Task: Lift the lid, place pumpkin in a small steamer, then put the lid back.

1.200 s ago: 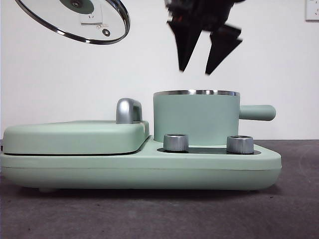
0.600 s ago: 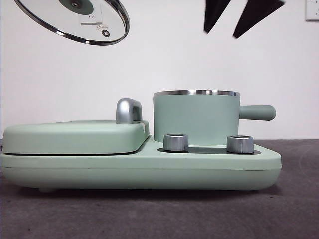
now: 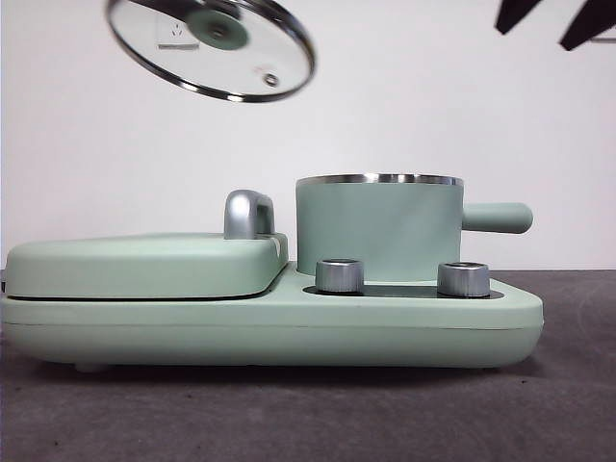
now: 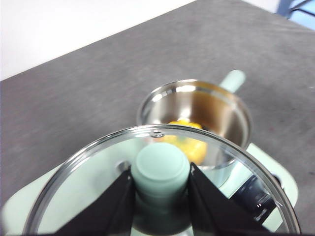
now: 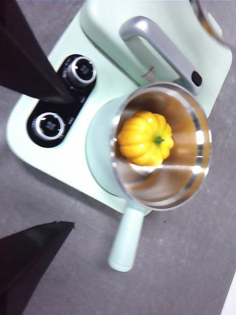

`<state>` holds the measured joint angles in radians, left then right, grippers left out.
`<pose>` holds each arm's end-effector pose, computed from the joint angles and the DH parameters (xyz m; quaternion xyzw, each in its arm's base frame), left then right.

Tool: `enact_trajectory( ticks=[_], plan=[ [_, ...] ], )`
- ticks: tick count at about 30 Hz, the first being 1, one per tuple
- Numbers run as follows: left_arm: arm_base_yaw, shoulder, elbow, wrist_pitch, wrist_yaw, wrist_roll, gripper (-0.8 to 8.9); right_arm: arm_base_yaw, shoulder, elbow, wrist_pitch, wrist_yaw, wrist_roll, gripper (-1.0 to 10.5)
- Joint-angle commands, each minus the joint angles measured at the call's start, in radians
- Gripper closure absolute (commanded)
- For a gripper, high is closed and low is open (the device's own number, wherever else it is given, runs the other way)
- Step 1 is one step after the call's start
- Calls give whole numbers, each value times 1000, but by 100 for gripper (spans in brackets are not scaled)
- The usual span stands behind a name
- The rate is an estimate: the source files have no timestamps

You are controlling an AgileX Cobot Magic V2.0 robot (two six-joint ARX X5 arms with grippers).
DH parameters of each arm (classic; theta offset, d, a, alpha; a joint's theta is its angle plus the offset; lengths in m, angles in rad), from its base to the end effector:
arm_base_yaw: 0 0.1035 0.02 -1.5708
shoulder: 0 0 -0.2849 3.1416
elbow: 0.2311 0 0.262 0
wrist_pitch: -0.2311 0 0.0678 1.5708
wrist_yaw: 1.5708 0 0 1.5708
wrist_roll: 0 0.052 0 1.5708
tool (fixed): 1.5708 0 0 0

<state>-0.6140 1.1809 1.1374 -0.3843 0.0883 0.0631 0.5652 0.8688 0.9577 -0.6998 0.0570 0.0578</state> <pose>0.2245 -0.1639 0.3663 0.0841 0.1943 -0.3424 0.9154 0.1560 0.0954 0.3348 -0.0653 0.2931 0.2314 0.9254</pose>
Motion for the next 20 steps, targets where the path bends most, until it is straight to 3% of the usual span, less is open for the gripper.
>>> enact_trajectory(
  ticks=[1, 20],
  plan=[
    [-25, 49, 30, 103, 18, 0, 804, 8, -36, -31, 2, 4, 23, 577],
    [-106, 415, 30, 610, 18, 31, 804, 8, -106, -101, -12, 2, 48, 577]
  ],
)
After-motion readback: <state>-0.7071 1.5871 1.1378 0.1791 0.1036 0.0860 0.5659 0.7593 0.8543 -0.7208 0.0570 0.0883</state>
